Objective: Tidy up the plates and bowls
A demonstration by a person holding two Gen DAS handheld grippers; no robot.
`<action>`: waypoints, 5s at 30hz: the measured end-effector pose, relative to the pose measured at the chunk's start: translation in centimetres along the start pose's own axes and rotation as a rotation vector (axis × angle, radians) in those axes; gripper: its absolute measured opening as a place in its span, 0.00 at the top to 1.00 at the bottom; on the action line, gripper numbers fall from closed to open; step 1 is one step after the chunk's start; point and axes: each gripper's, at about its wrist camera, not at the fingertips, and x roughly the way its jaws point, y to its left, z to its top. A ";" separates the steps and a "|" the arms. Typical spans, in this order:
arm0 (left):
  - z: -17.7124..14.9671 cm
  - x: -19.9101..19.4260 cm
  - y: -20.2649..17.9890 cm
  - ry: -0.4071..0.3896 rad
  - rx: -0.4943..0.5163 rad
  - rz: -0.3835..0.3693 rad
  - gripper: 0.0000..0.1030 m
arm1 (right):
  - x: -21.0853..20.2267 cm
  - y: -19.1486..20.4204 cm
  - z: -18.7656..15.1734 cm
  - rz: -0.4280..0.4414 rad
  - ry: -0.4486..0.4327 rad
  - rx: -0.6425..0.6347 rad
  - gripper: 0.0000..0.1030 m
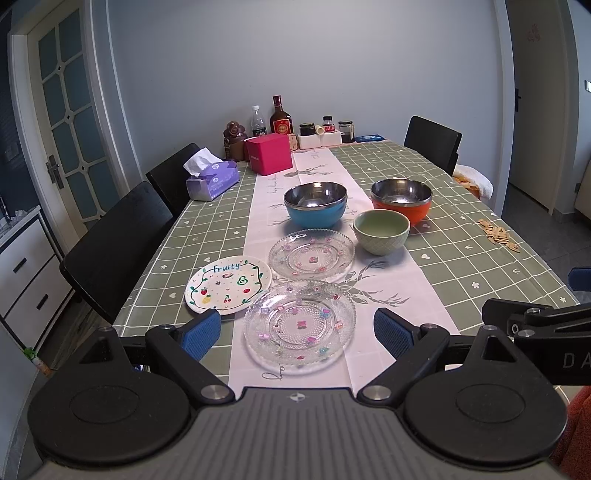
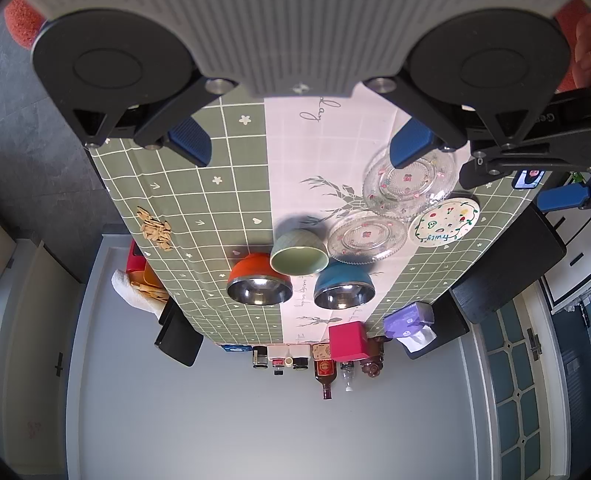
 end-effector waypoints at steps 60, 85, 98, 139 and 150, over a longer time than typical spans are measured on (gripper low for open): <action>-1.4 22.1 11.1 0.383 -0.296 -0.265 0.77 | 25.9 2.7 2.6 0.460 0.386 0.104 0.83; -1.2 19.0 9.6 0.396 -0.298 -0.250 0.86 | 22.8 0.5 2.7 0.429 0.372 0.166 0.95; -2.6 14.8 3.8 0.411 -0.278 -0.336 0.86 | 16.3 -5.3 -0.7 0.347 0.358 0.236 0.95; -4.9 13.7 0.1 0.438 -0.241 -0.378 0.83 | 14.9 -7.8 -4.2 0.250 0.365 0.263 0.90; -4.1 13.0 1.6 0.359 -0.271 -0.324 0.53 | 14.3 -7.8 -3.7 0.253 0.320 0.257 0.65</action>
